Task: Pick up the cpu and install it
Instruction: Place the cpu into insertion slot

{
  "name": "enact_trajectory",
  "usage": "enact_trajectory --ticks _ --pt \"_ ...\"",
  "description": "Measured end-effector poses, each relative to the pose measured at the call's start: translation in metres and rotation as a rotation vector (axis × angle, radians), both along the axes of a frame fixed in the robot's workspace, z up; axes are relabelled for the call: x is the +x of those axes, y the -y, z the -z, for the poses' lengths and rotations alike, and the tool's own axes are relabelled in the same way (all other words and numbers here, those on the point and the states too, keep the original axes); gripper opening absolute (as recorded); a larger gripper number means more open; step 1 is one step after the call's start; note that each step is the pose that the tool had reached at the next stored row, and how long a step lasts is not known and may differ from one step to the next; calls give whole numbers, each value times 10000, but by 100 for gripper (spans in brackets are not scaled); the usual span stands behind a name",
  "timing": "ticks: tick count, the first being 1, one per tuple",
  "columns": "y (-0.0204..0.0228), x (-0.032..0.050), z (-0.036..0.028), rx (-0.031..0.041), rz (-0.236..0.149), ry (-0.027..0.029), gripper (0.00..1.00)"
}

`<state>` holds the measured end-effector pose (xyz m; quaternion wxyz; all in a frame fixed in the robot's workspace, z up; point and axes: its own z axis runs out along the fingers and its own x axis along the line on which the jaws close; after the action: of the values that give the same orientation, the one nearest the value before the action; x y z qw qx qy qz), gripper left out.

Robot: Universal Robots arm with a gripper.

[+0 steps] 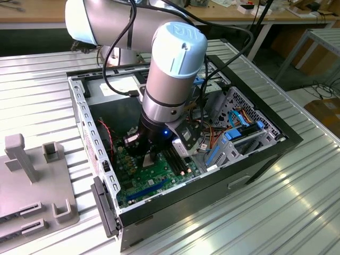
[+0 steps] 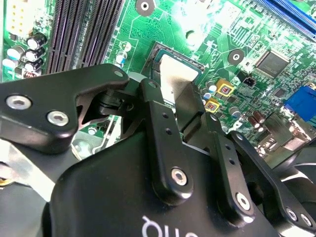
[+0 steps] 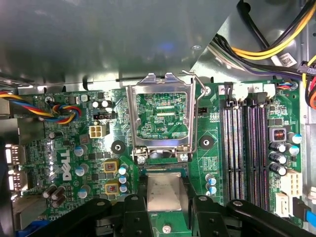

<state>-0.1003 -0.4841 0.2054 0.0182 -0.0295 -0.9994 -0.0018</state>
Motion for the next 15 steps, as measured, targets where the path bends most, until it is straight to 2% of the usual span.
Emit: enact_trajectory --ticks 8,10,11,15 --pt "1 0 2 -1 61 -1 38" --pt "0 0 6 0 81 -1 40" --pt "0 0 10 2 83 0 46" --pt "1 0 29 0 89 -2 46"
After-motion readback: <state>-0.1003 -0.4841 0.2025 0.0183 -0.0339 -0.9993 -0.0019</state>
